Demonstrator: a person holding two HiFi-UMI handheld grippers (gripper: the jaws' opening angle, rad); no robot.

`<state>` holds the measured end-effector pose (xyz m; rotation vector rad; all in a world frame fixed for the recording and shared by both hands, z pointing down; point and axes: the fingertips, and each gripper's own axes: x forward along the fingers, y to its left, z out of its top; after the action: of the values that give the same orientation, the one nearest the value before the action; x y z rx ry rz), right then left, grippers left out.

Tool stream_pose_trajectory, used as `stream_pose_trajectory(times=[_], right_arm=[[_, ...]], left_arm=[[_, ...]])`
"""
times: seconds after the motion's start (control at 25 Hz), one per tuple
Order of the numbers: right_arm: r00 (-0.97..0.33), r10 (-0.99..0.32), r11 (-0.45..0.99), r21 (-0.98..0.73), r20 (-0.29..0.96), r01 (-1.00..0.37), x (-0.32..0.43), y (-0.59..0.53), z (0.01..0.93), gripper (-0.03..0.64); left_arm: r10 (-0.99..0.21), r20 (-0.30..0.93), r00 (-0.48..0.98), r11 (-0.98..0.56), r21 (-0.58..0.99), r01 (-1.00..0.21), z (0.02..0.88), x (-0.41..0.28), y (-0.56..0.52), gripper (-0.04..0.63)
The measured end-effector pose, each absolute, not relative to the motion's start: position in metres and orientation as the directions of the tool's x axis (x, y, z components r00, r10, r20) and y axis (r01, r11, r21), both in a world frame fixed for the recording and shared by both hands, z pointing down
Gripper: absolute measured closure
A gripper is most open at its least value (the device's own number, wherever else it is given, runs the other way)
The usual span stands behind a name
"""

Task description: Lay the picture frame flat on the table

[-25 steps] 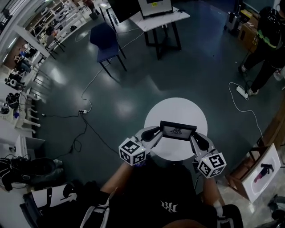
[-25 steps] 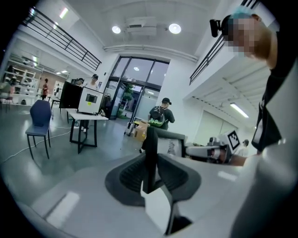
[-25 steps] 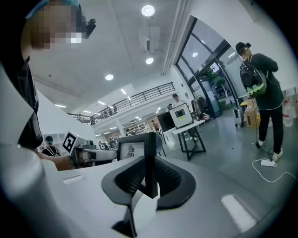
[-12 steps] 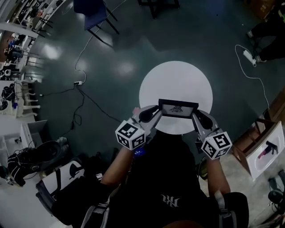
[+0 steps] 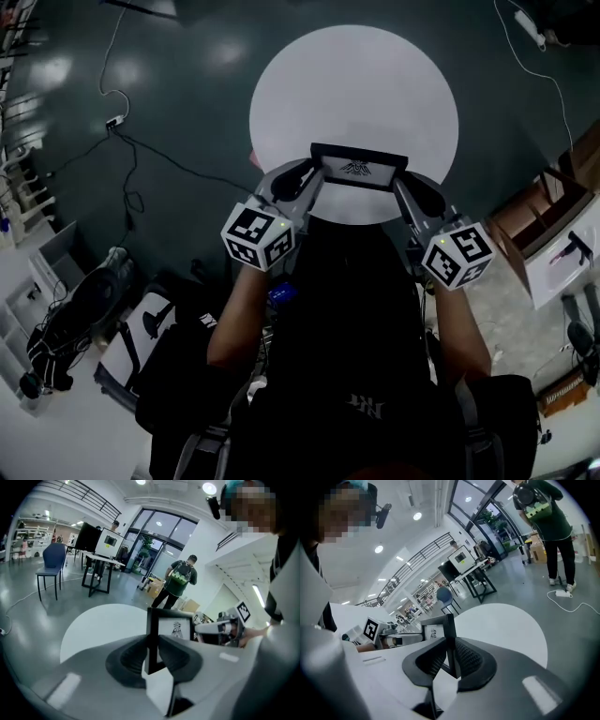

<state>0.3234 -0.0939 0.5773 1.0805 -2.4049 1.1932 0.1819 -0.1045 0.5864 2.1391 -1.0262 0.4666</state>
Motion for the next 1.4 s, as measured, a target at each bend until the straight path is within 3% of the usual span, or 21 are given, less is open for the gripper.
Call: stream_pose_trajectory(times=[0.8,1.4], right_arm=[[-0.659,-0.408,0.216,-0.635,0.632,-0.742,0.323,-0.075,0.704,0.571],[-0.619,-0.396,0.207,-0.591,0.678,-0.78,0.319,-0.067,0.732,0.568]], left_arm=[[-0.431,0.701,0.568,-0.353,0.448,-0.821,0.696,0.182,-0.082,0.525],[-0.404,0.724,0.559,-0.372,0.429,-0.823,0.727,0.18,-0.074,0.518]])
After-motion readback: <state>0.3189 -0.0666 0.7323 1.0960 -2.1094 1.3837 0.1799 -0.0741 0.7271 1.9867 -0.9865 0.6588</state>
